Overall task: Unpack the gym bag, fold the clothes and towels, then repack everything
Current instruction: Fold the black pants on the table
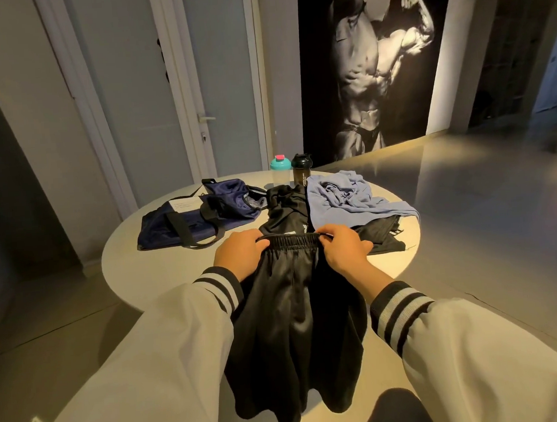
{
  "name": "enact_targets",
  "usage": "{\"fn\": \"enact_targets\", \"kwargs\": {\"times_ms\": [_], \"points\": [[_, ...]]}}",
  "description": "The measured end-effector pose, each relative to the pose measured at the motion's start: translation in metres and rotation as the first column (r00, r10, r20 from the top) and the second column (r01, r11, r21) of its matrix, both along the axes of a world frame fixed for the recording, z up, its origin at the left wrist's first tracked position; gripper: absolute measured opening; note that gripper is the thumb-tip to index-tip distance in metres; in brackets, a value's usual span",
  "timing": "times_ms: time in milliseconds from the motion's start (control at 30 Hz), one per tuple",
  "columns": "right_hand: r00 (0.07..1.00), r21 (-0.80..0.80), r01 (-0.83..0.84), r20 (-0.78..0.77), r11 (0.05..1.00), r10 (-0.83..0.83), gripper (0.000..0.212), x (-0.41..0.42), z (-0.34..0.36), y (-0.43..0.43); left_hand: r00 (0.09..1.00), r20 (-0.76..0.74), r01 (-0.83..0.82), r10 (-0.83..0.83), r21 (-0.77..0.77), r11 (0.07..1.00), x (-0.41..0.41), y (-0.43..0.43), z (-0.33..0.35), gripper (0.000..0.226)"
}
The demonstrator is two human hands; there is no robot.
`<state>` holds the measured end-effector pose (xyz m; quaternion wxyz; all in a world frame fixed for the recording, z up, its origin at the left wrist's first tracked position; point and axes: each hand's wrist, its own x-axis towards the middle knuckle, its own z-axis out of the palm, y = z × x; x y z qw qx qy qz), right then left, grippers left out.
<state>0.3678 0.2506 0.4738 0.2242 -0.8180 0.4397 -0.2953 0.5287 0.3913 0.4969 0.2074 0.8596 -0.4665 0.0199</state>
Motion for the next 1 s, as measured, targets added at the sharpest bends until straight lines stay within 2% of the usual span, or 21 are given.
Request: {"fn": "enact_targets", "kwargs": {"times_ms": [167,300,533,833,900,1000], "points": [[0.979,0.057,-0.084,-0.181,0.995,0.093,0.032,-0.020,-0.006,0.009,0.996,-0.057,0.068,-0.072,-0.064,0.996,-0.016,0.004,-0.005,0.025],[0.961,0.149,-0.132,-0.225,0.980,0.163,0.030,-0.032,-0.009,0.022,0.993,-0.052,0.103,-0.103,-0.009,0.995,-0.033,0.011,-0.010,0.031],[0.961,0.160,-0.239,-0.105,0.958,0.257,0.024,-0.054,-0.019,0.044,0.989,-0.121,0.086,-0.080,0.044,0.995,-0.052,0.026,-0.023,0.024],[0.970,0.111,-0.243,0.034,0.964,0.241,0.025,-0.050,-0.026,0.052,0.921,-0.342,0.166,-0.189,-0.096,0.981,-0.055,0.039,-0.029,0.019],[0.979,0.083,-0.197,0.072,0.977,0.192,0.024,-0.045,-0.026,0.051,0.906,-0.369,0.203,-0.207,-0.050,0.978,-0.055,0.037,-0.027,0.027],[0.988,0.096,-0.108,0.123,0.990,0.095,0.023,-0.035,-0.024,0.052,0.939,-0.295,0.178,-0.175,-0.018,0.984,-0.051,0.030,-0.026,0.042]]}}
